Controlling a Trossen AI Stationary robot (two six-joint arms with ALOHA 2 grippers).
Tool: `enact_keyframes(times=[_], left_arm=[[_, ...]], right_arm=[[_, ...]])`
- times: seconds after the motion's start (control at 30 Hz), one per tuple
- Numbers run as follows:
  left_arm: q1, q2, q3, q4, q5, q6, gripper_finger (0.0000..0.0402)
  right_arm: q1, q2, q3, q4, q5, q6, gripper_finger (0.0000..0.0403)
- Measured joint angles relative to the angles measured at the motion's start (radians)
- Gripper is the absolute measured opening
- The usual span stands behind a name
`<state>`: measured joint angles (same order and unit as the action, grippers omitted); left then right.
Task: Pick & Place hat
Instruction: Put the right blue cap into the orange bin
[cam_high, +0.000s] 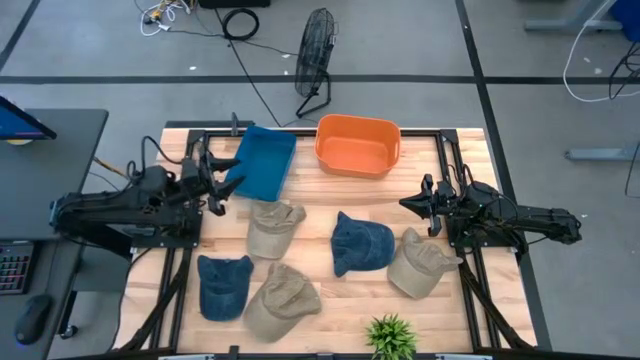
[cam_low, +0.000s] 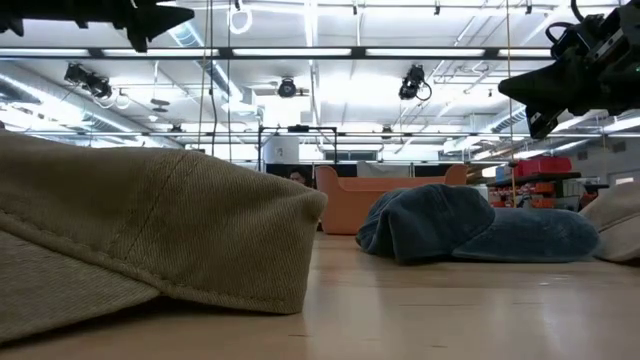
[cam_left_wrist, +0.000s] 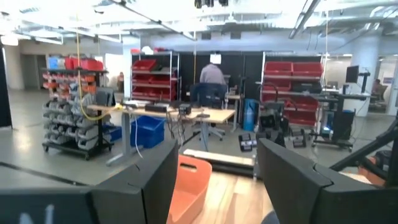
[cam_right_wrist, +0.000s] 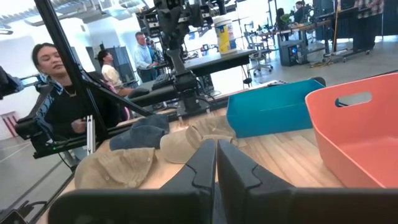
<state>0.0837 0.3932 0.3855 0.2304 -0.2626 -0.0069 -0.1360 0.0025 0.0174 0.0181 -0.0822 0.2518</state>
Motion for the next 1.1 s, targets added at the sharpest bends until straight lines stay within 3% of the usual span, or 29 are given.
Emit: enact_keyframes(times=[0.17, 0.3, 0.5, 0.73, 1.1], left_arm=[[0.000, 0.042, 0.000, 0.001, 0.000, -0.014, 0.0225], [0.000, 0.066, 0.000, 0.012, 0.001, -0.088, 0.0225], [0.000, 0.084, 0.000, 0.091, 0.053, -0.208, 0.0225], [0.000, 0.085, 0.000, 0.164, 0.054, -0.411, 0.0225], [0.004, 0.090, 0.000, 0.166, 0.030, -0.519, 0.0225]], right_arm=[[0.000, 0.000, 0.000, -0.004, 0.031, 0.024, 0.0022], [0.000, 0.000, 0.000, 0.038, 0.118, 0.338, 0.0022], [0.000, 0.000, 0.000, 0.109, 0.316, 0.557, 0.0022], [0.000, 0.000, 0.000, 0.057, 0.543, 0.668, 0.0022], [-0.001, 0.000, 0.000, 0.051, 0.593, 0.762, 0.0022]])
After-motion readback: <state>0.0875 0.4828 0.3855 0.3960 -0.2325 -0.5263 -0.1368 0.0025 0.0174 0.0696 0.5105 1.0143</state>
